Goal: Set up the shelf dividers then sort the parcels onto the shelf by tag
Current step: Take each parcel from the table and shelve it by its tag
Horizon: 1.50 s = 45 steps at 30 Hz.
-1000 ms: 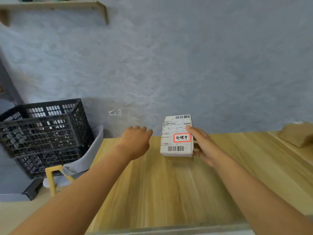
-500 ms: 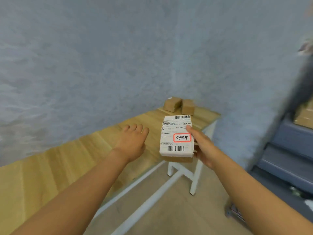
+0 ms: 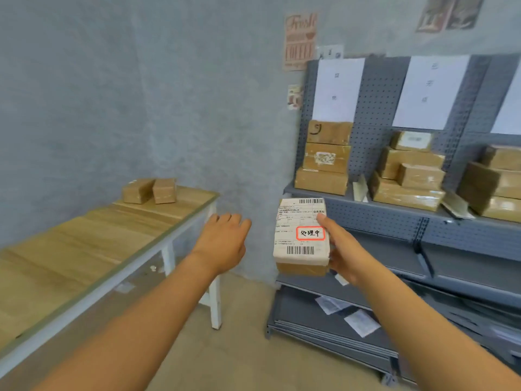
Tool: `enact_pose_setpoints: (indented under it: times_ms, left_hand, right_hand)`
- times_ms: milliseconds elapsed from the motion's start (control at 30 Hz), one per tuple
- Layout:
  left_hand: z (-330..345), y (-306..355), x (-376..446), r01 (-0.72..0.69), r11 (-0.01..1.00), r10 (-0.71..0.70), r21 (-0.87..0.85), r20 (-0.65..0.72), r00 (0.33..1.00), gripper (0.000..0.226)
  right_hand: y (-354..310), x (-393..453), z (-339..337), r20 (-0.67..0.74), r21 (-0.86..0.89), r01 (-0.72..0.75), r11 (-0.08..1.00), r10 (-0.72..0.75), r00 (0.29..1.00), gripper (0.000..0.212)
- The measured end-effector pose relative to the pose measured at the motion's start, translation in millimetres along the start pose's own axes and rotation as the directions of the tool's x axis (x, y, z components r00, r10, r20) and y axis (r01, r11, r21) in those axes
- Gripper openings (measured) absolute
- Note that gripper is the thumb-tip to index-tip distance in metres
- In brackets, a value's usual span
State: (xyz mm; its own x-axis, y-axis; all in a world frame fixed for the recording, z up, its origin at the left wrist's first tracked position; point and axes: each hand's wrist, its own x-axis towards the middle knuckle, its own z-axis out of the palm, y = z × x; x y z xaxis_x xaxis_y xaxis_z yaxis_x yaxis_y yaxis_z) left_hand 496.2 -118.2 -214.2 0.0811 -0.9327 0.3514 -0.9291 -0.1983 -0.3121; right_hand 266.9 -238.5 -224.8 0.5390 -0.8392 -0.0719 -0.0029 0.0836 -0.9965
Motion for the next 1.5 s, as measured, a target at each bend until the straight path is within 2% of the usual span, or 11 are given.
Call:
enact_pose_setpoints:
  times_ms: [267,467,700,1000,1167,1367,1500]
  left_hand:
    - [-40,201,99,-0.255,0.962,0.239,-0.1,-0.152,0.959,0.035]
    - [-72,313,168,-0.423,0.902,0.393,-0.081,-0.249,0.885,0.041]
    - [-74,418,245,-0.562,0.826,0.525,-0.049,-0.298,0.797,0.044]
    - [-61,503,377,-0.578,0.813,0.522,-0.076,-0.346,0.78,0.038]
    - [-53,554,430,-0.598,0.798,0.541,-0.079,-0.344,0.767,0.043]
    - [-41,611,485,-0.546,0.832,0.493,-0.097,-0.321,0.809,0.039]
    - [-41,645,521,-0.461,0.88,0.414,-0.112,-0.292,0.862,0.041]
  right_hand:
    - [-10,-80,-210,-0.274,-0.014,0.004,1.0,-0.007,0.962,0.038]
    - [-23,-117,-314,-0.465,0.037,0.062,0.997,-0.037,0.885,0.038]
    - [-22,-107,-417,-0.567,0.041,0.08,0.996,-0.043,0.823,0.038]
    - [-31,-50,-541,-0.615,0.02,0.065,0.998,-0.039,0.787,0.039]
    - [-37,-23,-604,-0.636,0.031,0.066,0.997,-0.032,0.771,0.037]
    - [-42,20,-684,-0.555,0.02,0.079,0.997,-0.055,0.83,0.033]
    - [-54,54,-739,-0.493,0.013,0.06,0.998,-0.046,0.869,0.037]
